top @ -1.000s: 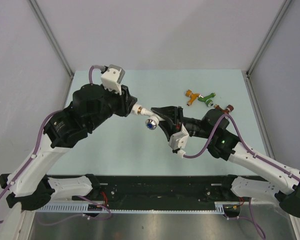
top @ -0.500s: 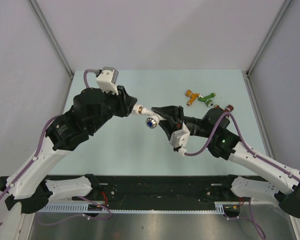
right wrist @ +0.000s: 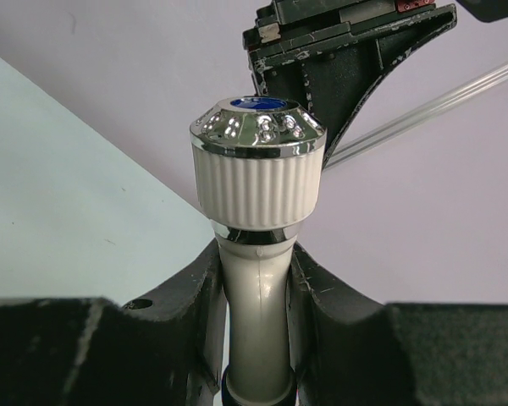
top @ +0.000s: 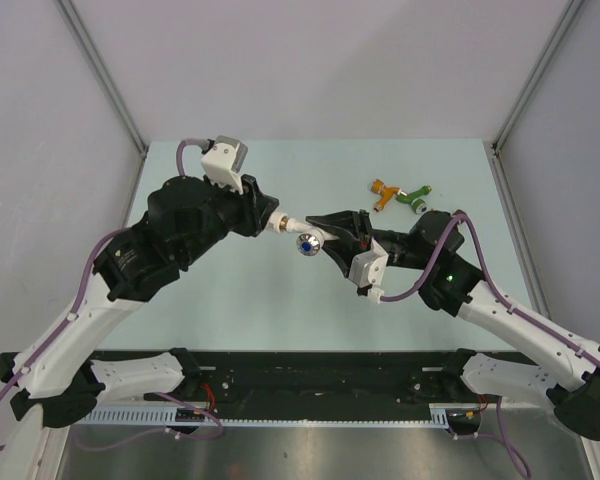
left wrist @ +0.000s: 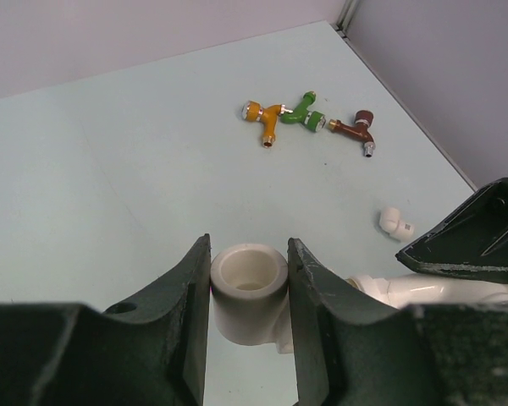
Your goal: Install the water faucets
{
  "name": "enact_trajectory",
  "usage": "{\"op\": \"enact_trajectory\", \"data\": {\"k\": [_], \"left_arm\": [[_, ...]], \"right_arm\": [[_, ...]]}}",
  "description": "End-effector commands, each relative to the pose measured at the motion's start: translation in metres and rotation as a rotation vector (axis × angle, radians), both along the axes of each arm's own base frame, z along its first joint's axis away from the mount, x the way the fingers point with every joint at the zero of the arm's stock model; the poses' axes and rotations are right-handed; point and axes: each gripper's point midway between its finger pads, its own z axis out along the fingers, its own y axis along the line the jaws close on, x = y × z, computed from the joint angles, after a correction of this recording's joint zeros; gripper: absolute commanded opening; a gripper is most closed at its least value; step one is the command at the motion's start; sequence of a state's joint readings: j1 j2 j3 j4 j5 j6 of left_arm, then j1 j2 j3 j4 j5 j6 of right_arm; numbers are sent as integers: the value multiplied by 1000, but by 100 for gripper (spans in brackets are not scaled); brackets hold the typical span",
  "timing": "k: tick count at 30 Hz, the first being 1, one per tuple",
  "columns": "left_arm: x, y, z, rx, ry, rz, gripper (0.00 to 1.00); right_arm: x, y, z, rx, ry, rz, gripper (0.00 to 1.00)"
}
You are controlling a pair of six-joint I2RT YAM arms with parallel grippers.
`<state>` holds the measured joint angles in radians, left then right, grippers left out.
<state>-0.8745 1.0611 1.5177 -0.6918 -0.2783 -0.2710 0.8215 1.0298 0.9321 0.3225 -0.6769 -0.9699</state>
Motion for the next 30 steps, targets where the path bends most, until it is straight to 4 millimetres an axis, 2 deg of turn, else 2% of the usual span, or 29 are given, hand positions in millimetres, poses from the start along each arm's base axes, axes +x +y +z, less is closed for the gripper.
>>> {"op": "enact_trajectory", "data": {"k": [1,10,16,30], "left_arm": [[-17,-21,29,-154,-26,-107,0],[-14,-22,24,-227,20,-64,0],[-14,-25,25,-209,-5,-94,0],[-15,-20,25,-201,-51,-91,0]], "right_arm": [[3,0,24,51,-16,-13,0],[8,1,22,51,-15,-56,0],[8,2,20,51,15,-57,0],[18,4,12,61,140,-65,0]]}}
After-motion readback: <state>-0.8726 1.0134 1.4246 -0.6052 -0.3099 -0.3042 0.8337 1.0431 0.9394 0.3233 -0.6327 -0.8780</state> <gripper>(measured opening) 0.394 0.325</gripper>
